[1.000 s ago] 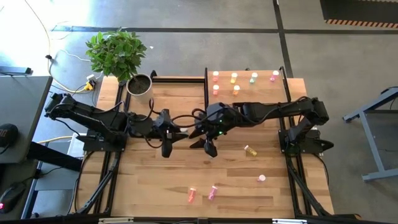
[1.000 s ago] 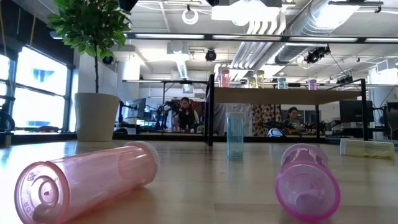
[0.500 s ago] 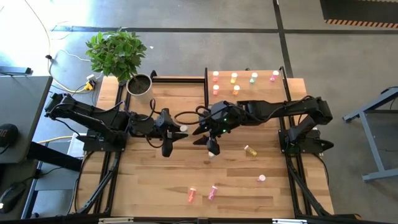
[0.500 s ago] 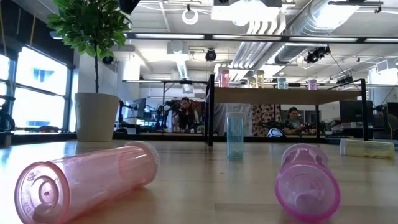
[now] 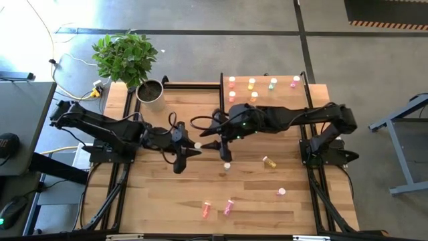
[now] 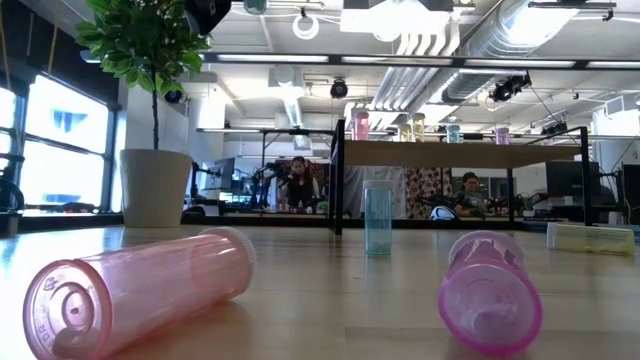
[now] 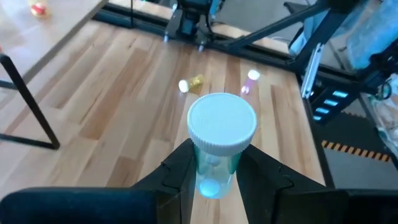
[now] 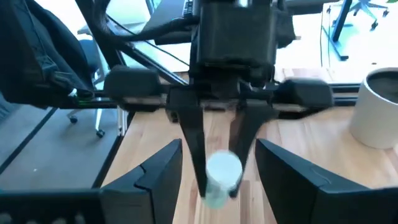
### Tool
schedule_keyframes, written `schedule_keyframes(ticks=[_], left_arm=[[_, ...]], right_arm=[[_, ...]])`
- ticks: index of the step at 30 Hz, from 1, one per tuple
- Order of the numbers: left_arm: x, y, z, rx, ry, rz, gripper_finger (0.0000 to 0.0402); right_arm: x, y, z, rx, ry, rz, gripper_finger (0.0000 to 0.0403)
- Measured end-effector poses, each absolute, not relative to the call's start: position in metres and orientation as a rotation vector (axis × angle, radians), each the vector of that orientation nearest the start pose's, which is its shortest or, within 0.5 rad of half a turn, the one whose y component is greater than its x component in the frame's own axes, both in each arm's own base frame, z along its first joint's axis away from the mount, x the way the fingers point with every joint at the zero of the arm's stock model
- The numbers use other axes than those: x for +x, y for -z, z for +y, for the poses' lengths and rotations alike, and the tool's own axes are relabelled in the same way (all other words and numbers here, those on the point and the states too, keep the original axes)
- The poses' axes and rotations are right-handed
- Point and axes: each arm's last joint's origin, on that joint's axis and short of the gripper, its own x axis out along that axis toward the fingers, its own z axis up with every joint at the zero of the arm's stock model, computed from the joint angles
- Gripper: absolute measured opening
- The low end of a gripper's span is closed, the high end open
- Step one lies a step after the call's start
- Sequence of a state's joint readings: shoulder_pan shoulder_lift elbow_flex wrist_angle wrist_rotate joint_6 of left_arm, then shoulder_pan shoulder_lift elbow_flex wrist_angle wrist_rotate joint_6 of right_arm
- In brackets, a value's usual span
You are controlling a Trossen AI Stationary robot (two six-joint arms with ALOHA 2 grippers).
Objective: Pick and place medicine bottles onto shelf by color
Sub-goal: Put the left blue pill bottle on the shelf aligned with the other blue pill bottle
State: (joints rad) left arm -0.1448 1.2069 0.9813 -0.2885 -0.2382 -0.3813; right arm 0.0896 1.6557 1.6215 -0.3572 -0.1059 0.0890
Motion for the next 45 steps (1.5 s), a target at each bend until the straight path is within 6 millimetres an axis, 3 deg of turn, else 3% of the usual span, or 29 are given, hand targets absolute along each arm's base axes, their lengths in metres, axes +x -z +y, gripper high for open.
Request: schedule_keyframes(ticks=[12,35,45], left_arm=[[0.269,-0.297,-0.032,-0.261,-0.198,0.513,0.0090],[0.274,-0.306,-0.032,-0.211,-0.196,0.409,0.0090],[0.274,-0.305,-0.032,-0.203,-0.198,0.412,0.0090]], right_arm=[[0.391,-0.355,0.039,0.130,-0.166,0.507,0.0194],[0.389,-0.352,0.039,0.203,-0.122,0.550,0.0193],[0.389,-0.352,0.039,0.204,-0.127,0.549,0.0126]])
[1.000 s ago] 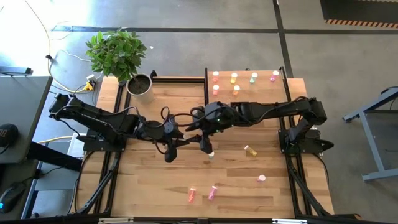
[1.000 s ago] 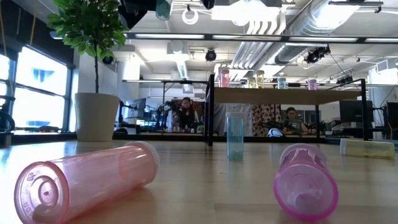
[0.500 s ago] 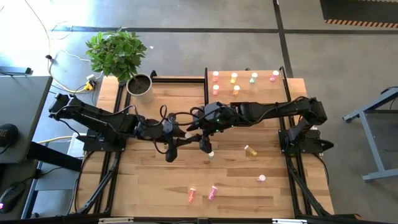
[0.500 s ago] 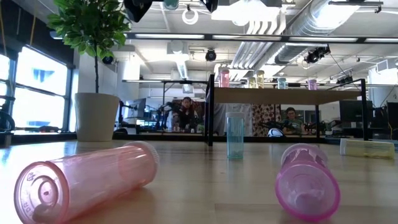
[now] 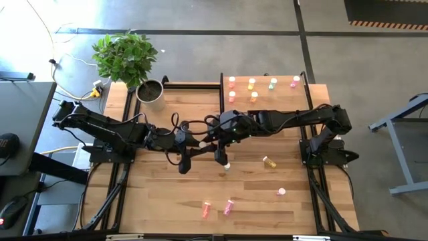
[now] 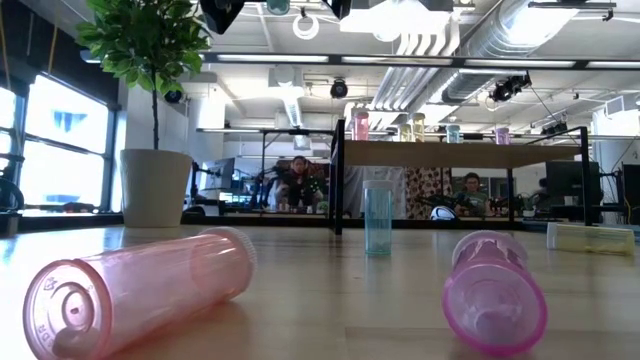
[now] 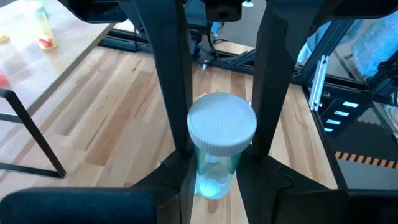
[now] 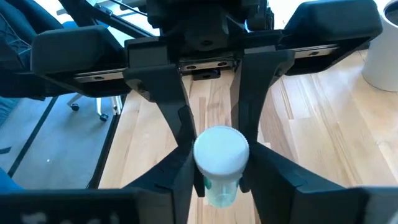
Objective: Pick and place medicine bottles onto shelf by color
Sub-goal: Put the left blue pill bottle on the shelf aligned with the other blue pill bottle
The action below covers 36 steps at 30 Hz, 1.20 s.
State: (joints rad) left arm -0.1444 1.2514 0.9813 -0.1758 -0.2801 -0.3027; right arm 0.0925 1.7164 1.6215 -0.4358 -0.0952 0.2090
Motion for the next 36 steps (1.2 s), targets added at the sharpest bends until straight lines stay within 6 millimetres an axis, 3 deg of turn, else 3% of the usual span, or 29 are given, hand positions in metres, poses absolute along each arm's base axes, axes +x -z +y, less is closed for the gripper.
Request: schedule_keyframes(ticks=[15,29,36], left_arm=[[0.274,-0.305,-0.032,-0.211,-0.200,0.412,0.0095],[0.272,-0.305,-0.031,-0.205,-0.212,0.424,0.0197],[0.267,-0.310,-0.027,-0.158,-0.222,0.416,0.0206]], right_arm=[[0.389,-0.353,0.039,0.204,-0.126,0.549,0.0105],[0.385,-0.356,0.037,0.231,-0.069,0.553,0.0104],[0.367,-0.375,0.032,0.213,0.062,0.506,0.0103]])
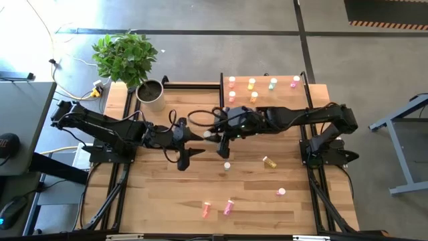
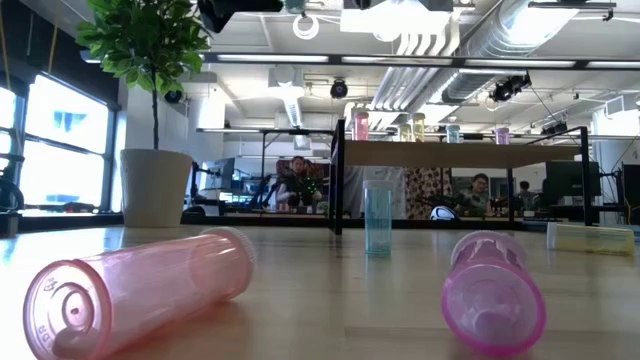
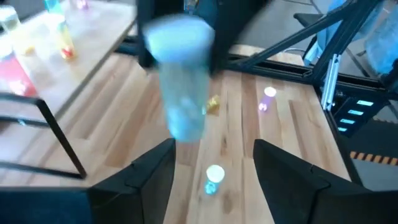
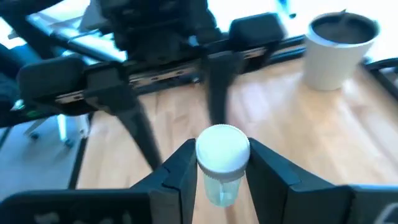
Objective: Pick and place medicine bottles onto shelf by color
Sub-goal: Put the left blue pill bottle on the shelf aligned with the other blue pill bottle
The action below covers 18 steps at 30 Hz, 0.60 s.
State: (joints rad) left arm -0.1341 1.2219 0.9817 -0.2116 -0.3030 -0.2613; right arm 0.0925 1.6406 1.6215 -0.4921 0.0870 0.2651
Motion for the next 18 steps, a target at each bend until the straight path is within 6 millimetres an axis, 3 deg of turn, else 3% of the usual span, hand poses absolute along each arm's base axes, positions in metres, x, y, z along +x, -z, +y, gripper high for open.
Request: schedule_keyframes(ticks=[7,18], left_arm=[[0.258,-0.318,-0.025,-0.098,-0.209,0.399,0.0206],[0.255,-0.322,-0.019,-0.036,-0.276,0.379,0.0207]], right_arm=[[0.335,-0.405,0.024,0.165,0.255,0.425,0.0103],[0.258,-0.449,0.021,0.026,0.643,0.323,0.0103]])
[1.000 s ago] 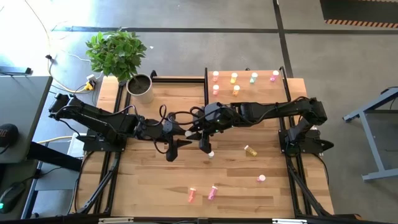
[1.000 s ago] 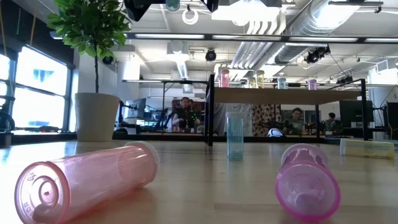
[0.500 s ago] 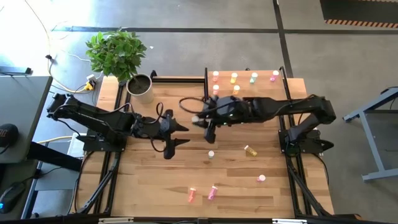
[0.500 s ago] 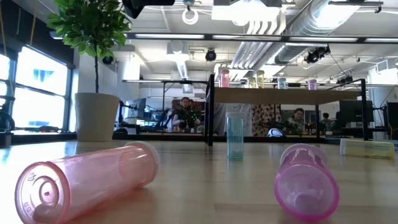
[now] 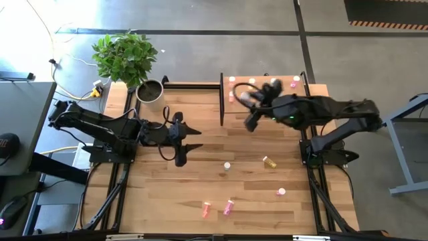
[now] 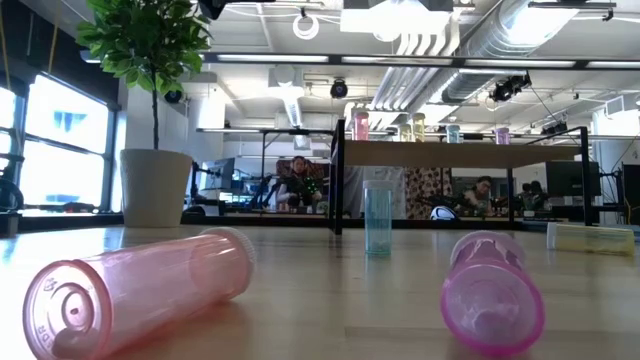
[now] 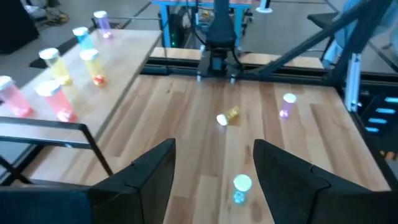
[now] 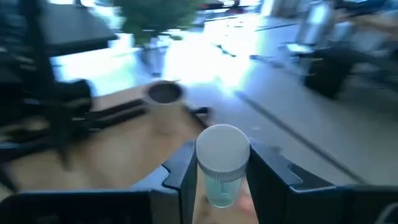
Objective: Pick and place medicine bottles onto shelf by color
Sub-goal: Put the left blue pill bottle on the shelf aligned with the other blue pill bottle
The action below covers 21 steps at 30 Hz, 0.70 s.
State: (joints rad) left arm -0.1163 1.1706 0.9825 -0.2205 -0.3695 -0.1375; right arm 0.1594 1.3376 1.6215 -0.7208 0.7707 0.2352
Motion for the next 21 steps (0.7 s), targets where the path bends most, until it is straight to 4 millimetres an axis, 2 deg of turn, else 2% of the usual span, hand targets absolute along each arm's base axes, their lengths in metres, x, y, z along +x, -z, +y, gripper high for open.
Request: schedule_keyframes(ticks=[5,13,21], left_arm=[[0.256,-0.322,-0.009,-0.034,-0.314,0.377,0.0207],[0.257,-0.325,0.017,-0.024,-0.411,0.356,0.0207],[0.256,-0.330,0.041,-0.024,-0.490,0.308,0.0207]], right_arm=[[0.223,-0.452,0.015,-0.002,0.823,0.355,0.0103],[0.184,-0.427,0.003,0.081,1.116,0.466,0.0103],[0.159,-0.378,-0.002,0.174,1.238,0.388,0.0103]])
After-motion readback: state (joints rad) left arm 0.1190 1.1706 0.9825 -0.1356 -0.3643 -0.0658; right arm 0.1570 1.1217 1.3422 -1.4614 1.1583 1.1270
